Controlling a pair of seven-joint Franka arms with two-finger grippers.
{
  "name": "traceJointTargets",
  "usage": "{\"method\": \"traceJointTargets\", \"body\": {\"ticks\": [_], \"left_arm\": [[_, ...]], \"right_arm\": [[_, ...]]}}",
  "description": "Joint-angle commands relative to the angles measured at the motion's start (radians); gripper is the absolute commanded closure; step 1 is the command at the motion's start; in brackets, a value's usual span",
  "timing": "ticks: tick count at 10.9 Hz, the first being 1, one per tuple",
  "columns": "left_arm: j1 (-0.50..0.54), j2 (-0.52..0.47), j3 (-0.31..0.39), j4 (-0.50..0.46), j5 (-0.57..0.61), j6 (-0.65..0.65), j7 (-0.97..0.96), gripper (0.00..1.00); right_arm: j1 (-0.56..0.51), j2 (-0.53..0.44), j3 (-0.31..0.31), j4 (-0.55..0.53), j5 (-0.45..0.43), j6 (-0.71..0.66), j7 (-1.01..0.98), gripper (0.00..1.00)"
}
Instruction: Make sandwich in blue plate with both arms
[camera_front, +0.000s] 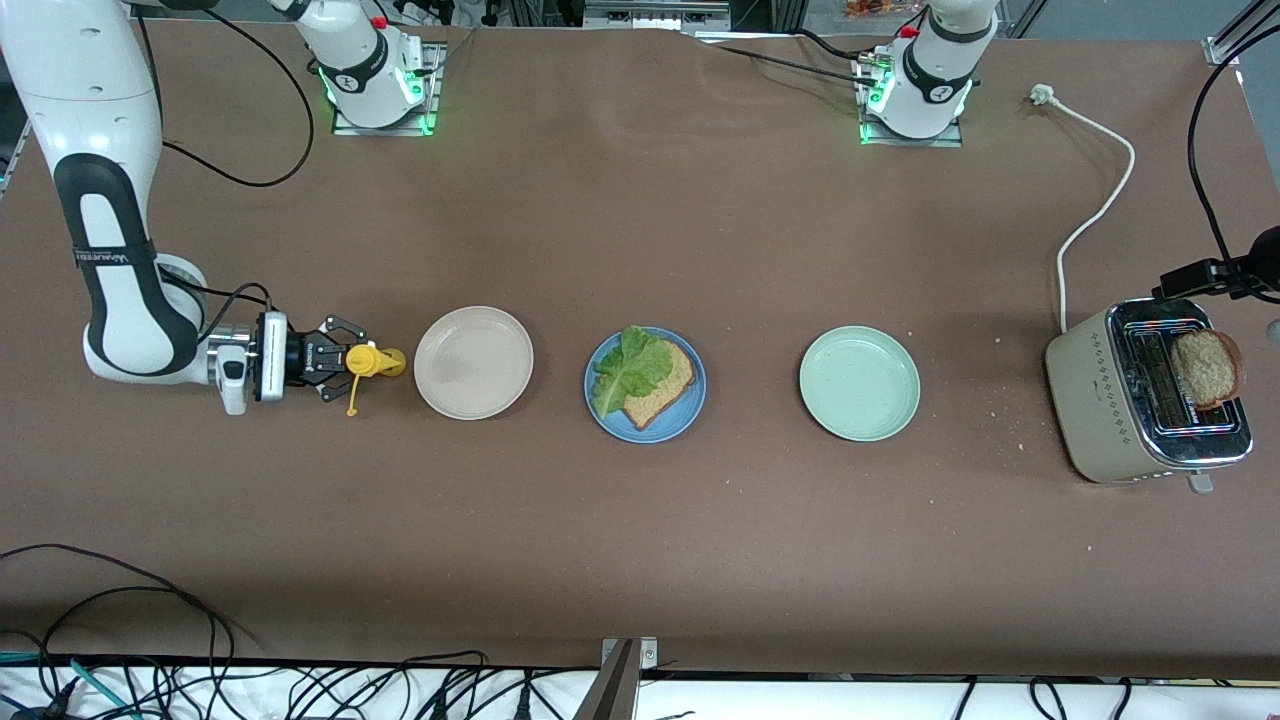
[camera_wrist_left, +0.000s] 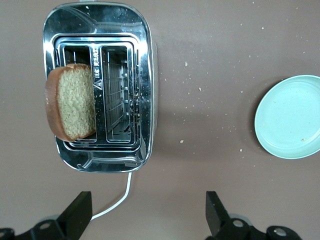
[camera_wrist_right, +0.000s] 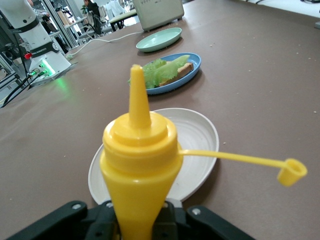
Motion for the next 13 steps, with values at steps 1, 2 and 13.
{"method": "traceJointTargets", "body": {"ticks": [1, 2, 13], "left_arm": [[0.004, -0.021, -0.003, -0.018, -0.019, 0.005, -0.005, 0.00], [0.004, -0.021, -0.003, -0.019, -0.019, 0.005, -0.005, 0.00], [0.004, -0.024, -0.003, -0.019, -0.019, 0.002, -0.005, 0.00]], "right_arm": [[0.046, 0.004, 0.001, 0.138, -0.114, -0.018, 0.214, 0.88], [0.077, -0.001, 0.001, 0.191, -0.182, -0.018, 0.320, 0.88], [0.705, 0.001, -0.002, 0.495, -1.103, 0.097, 1.352, 0.88]]}}
